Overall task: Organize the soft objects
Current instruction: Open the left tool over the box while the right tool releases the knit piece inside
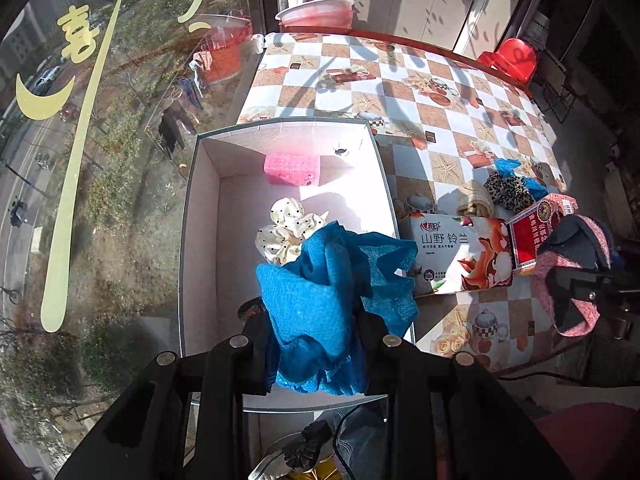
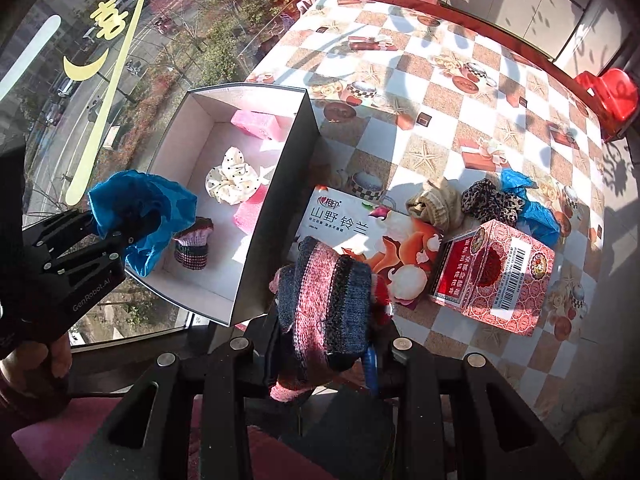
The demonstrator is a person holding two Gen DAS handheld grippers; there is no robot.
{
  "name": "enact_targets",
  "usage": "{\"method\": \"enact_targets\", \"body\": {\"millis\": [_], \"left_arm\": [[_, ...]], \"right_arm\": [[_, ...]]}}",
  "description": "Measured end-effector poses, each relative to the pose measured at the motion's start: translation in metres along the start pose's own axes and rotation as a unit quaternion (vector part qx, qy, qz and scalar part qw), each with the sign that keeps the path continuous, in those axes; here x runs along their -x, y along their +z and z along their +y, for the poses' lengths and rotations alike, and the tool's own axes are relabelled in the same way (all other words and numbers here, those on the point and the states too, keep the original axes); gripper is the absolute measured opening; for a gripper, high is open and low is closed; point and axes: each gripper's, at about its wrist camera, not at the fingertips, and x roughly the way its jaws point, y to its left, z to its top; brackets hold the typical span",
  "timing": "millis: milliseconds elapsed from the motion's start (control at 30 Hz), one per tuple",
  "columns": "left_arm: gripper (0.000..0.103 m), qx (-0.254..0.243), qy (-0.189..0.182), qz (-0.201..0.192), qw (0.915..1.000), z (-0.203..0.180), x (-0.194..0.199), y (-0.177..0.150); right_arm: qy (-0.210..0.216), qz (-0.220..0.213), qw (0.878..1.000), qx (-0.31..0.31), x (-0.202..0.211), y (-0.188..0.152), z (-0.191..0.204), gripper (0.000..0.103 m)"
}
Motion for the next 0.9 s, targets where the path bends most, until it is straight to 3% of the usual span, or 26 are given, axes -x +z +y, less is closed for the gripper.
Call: {"method": "enact_targets", "body": {"millis": [267,900], "left_arm": [[0.032,0.033,0.007,-0.005,0.9994,0.021,0.001,-0.008],[0.032,0.063,0.026,0.039,0.9969,0.049,-0.020,-0.037]], "right_arm": [[0.008,0.007,0.999,0.039,-0.005,0.014,0.031,0.033],[0.034,0.046,0.991,0.124,-0.035,0.029,0.095,0.033]]}}
